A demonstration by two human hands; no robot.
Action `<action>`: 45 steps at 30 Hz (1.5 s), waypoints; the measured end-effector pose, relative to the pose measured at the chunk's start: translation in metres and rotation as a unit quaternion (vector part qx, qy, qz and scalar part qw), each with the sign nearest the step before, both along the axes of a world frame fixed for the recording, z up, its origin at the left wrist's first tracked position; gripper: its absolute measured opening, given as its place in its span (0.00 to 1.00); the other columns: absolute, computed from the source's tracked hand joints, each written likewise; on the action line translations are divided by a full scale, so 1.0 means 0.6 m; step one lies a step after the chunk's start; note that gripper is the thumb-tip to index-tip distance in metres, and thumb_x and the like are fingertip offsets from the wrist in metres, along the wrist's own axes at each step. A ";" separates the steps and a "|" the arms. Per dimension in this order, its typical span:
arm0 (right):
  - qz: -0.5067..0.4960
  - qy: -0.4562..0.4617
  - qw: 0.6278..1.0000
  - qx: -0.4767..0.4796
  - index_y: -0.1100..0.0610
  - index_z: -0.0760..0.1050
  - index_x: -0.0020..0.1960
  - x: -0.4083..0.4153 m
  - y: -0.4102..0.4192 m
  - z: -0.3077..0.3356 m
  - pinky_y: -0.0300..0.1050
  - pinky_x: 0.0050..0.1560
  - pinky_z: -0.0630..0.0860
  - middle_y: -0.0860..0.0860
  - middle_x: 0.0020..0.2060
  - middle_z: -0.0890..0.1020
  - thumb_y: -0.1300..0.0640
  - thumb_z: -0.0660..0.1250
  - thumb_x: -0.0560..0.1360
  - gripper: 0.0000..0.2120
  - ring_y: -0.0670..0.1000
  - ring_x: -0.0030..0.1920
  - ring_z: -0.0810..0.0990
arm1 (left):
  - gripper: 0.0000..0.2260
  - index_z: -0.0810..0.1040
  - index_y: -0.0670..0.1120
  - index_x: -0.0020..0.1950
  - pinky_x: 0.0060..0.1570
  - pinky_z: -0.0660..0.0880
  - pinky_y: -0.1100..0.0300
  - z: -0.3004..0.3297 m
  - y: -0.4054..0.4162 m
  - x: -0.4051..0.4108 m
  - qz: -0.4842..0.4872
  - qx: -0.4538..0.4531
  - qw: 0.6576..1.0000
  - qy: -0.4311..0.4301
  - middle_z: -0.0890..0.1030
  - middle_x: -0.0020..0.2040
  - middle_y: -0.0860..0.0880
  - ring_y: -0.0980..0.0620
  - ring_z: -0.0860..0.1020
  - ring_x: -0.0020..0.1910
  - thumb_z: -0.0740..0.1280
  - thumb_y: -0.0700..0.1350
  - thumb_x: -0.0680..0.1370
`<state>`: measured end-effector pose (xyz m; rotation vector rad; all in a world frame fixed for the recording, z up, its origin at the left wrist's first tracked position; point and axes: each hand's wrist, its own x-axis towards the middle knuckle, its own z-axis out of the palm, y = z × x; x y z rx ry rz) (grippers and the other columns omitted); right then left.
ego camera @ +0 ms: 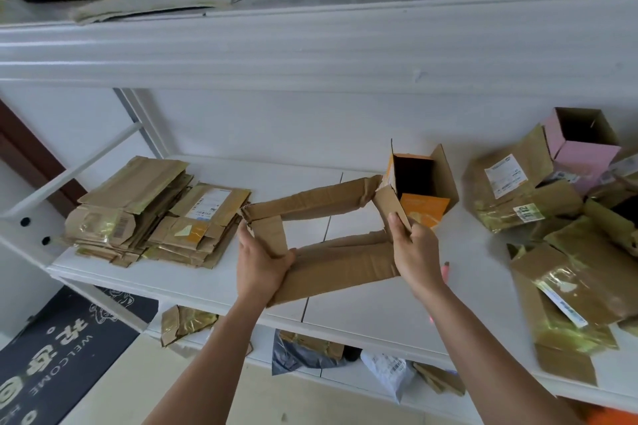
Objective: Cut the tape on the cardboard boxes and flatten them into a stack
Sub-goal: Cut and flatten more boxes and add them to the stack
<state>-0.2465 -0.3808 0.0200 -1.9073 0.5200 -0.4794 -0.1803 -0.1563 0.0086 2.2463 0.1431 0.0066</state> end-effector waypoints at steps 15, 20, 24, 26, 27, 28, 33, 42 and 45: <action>0.344 0.154 0.901 -0.216 0.48 0.73 0.69 -0.042 -0.054 -0.136 0.29 0.69 0.61 0.42 0.67 0.70 0.68 0.59 0.81 0.22 0.48 0.70 0.69 | 0.36 0.69 0.43 0.74 0.34 0.82 0.53 -0.102 0.144 -0.006 0.065 -0.610 0.746 0.259 0.80 0.52 0.37 0.40 0.82 0.42 0.52 0.26 0.66; 0.368 0.296 0.854 -0.219 0.46 0.69 0.73 -0.050 -0.047 -0.173 0.35 0.70 0.62 0.47 0.75 0.60 0.77 0.59 0.76 0.34 0.50 0.74 0.60 | 0.18 0.76 0.38 0.63 0.39 0.78 0.52 -0.112 0.174 -0.002 0.099 -0.526 0.784 0.315 0.81 0.47 0.39 0.42 0.78 0.44 0.59 0.44 0.76; 0.357 0.364 0.820 -0.261 0.45 0.70 0.72 -0.043 -0.025 -0.176 0.45 0.66 0.69 0.44 0.72 0.58 0.68 0.62 0.73 0.31 0.48 0.72 0.59 | 0.14 0.76 0.36 0.62 0.43 0.79 0.50 -0.150 0.155 0.008 0.061 -0.218 0.928 0.297 0.81 0.50 0.39 0.41 0.80 0.46 0.69 0.42 0.79; 0.331 0.380 0.829 -0.244 0.47 0.76 0.67 -0.024 -0.015 -0.169 0.46 0.62 0.71 0.44 0.67 0.62 0.63 0.61 0.73 0.24 0.48 0.69 0.62 | 0.13 0.76 0.38 0.60 0.44 0.80 0.49 -0.166 0.143 0.013 0.066 -0.098 0.959 0.258 0.81 0.46 0.41 0.43 0.81 0.44 0.70 0.38 0.77; 0.310 0.371 0.843 -0.235 0.50 0.79 0.62 -0.013 -0.010 -0.169 0.46 0.61 0.71 0.45 0.64 0.64 0.60 0.60 0.75 0.19 0.49 0.67 0.64 | 0.11 0.77 0.40 0.58 0.43 0.80 0.49 -0.169 0.136 0.016 0.063 -0.045 0.968 0.239 0.81 0.44 0.43 0.44 0.80 0.42 0.69 0.38 0.76; 0.279 0.350 0.864 -0.231 0.52 0.81 0.57 -0.002 -0.004 -0.171 0.47 0.60 0.72 0.47 0.61 0.66 0.57 0.60 0.77 0.14 0.51 0.65 0.65 | 0.10 0.76 0.40 0.56 0.42 0.79 0.51 -0.171 0.129 0.018 0.057 0.002 0.973 0.226 0.80 0.42 0.45 0.45 0.79 0.41 0.69 0.38 0.75; 0.175 0.335 0.899 -0.222 0.55 0.51 0.79 0.016 0.032 -0.235 0.52 0.77 0.53 0.56 0.79 0.47 0.42 0.58 0.81 0.33 0.58 0.79 0.47 | 0.11 0.71 0.42 0.59 0.47 0.74 0.52 -0.187 0.102 0.011 0.017 0.169 0.963 0.210 0.77 0.52 0.43 0.44 0.75 0.51 0.66 0.39 0.77; 0.175 0.406 0.834 -0.331 0.52 0.28 0.78 0.015 0.056 -0.270 0.57 0.76 0.34 0.55 0.72 0.24 0.25 0.18 0.63 0.50 0.59 0.77 0.30 | 0.30 0.35 0.50 0.79 0.77 0.38 0.50 -0.239 0.077 0.017 -0.221 0.273 0.927 0.132 0.34 0.80 0.51 0.51 0.33 0.78 0.40 0.62 0.82; 0.173 0.403 0.838 -0.326 0.50 0.28 0.78 0.020 0.053 -0.270 0.57 0.76 0.33 0.55 0.75 0.27 0.25 0.12 0.53 0.57 0.58 0.77 0.29 | 0.42 0.29 0.50 0.75 0.76 0.34 0.53 -0.260 0.079 0.009 -0.215 0.314 0.921 0.089 0.31 0.77 0.51 0.51 0.31 0.76 0.21 0.71 0.66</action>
